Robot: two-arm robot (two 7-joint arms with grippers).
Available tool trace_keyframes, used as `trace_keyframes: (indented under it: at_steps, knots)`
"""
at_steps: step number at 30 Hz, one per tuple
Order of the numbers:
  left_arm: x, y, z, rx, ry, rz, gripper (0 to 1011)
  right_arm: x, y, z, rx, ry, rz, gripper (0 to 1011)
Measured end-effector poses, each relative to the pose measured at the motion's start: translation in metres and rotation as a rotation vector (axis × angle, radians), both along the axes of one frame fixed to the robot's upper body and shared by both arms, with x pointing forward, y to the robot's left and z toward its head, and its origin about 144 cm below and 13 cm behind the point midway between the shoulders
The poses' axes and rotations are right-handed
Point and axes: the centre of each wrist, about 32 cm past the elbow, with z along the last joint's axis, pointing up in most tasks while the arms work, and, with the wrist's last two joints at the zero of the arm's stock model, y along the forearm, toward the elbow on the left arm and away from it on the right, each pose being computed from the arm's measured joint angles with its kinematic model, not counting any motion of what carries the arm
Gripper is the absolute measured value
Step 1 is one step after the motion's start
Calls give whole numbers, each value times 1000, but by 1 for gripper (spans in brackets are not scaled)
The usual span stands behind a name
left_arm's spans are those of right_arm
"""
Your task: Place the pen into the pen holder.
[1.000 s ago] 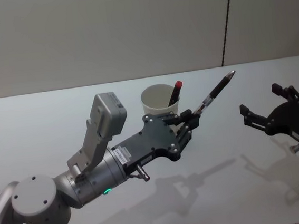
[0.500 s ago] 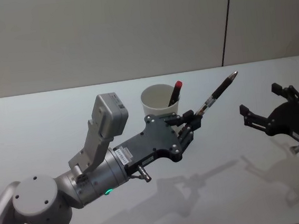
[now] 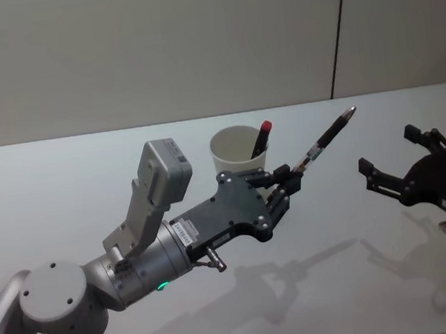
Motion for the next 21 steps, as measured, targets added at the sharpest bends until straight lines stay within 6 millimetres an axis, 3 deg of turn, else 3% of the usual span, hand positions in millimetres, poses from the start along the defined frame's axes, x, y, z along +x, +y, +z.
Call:
trace_keyframes:
  at_steps: [21]
  knots:
    - [0,0,0,0,0,0,175,4,-14,-16,140,-19,215,1001]
